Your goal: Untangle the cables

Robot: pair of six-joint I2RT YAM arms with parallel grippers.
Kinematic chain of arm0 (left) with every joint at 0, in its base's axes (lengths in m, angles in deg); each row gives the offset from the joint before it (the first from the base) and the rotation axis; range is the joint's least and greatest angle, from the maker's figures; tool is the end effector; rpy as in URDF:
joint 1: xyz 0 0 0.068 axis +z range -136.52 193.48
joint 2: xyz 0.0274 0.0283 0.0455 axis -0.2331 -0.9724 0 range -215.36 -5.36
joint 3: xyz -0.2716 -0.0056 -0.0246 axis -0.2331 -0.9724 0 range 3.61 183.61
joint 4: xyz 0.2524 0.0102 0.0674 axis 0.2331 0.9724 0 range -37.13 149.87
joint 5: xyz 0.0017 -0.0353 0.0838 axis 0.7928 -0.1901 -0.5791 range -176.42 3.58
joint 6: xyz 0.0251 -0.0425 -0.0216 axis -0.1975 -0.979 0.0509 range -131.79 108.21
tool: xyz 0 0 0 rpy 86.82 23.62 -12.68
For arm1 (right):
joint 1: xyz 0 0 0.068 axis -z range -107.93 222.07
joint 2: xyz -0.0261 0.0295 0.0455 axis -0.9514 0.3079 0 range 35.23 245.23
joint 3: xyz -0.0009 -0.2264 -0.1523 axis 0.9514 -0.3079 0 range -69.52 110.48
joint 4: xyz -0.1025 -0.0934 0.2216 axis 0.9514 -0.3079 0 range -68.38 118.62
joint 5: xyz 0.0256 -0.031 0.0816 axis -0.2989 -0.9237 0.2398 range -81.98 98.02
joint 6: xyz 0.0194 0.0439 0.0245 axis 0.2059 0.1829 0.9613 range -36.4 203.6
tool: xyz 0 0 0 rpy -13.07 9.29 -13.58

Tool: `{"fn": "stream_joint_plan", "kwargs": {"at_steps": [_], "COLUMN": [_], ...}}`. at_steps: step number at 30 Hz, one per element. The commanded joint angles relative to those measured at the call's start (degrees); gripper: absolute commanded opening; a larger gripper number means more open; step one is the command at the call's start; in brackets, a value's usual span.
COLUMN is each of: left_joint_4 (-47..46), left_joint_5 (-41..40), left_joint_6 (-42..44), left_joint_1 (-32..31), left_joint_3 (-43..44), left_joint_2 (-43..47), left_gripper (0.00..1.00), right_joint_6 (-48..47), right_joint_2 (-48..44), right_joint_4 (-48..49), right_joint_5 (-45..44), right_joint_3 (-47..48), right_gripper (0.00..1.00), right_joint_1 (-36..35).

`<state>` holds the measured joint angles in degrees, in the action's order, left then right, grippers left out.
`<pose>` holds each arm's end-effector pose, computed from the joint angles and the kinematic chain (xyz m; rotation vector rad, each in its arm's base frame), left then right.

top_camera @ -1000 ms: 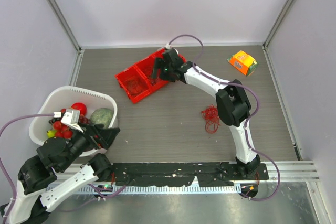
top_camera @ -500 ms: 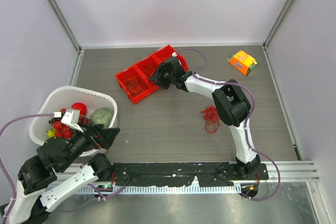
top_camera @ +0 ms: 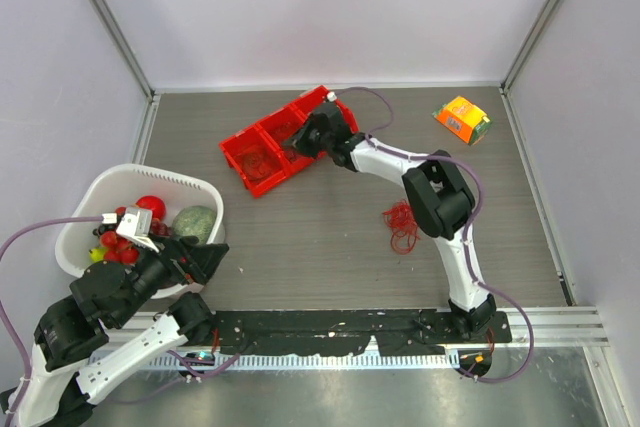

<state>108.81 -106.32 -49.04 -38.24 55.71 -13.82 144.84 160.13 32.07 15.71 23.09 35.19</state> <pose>0.0094 0.0076 0.3419 -0.0260 1.8454 -0.8026 0.4020 0.3074 0.1973 0.3948 2.2603 1.1243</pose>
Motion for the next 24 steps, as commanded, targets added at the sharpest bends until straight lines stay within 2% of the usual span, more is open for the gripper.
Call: {"fn": "stream_joint_plan", "kwargs": {"at_steps": [1, 7, 12, 15, 17, 19, 20, 24], "left_joint_4": [-2.4, -2.0, -1.9, -1.8, -1.9, -2.0, -2.1, -2.3], "left_joint_5": [0.5, 0.3, -0.2, -0.1, -0.1, 0.1, 0.0, 0.2], "left_joint_6": [0.2, -0.1, -0.4, -0.4, -0.4, -0.2, -0.1, 0.1], "left_joint_1": [0.0, 0.0, 0.0, 0.0, 0.0, 0.0, 0.0, 0.0], "left_joint_3": [-0.1, 0.1, 0.0, 0.0, 0.0, 0.0, -0.1, 0.0], "left_joint_2": [-0.5, -0.1, 0.7, 0.4, -0.1, -0.6, -0.7, -1.4], "left_gripper": [1.00, 1.00, 1.00, 1.00, 1.00, 1.00, 1.00, 1.00], "right_joint_6": [-3.4, -9.5, -13.9, -17.8, -19.8, -22.6, -24.4, -29.8], "right_joint_2": [5.3, 16.9, 17.0, 13.9, 11.2, 7.9, 5.0, -4.1], "right_joint_4": [3.3, -5.7, -9.7, -15.9, -19.7, -22.4, -23.4, -27.4], "right_joint_5": [0.0, -3.3, -3.8, -5.7, -6.4, -6.3, -6.5, -7.5], "right_joint_3": [8.5, 26.4, 29.1, 30.2, 30.1, 28.8, 28.1, 21.6], "right_gripper": [0.01, 0.02, 0.12, 0.17, 0.24, 0.34, 0.42, 0.60], "right_joint_1": [0.5, 0.4, 0.1, -0.2, -0.2, -0.2, -0.3, -0.3]}}
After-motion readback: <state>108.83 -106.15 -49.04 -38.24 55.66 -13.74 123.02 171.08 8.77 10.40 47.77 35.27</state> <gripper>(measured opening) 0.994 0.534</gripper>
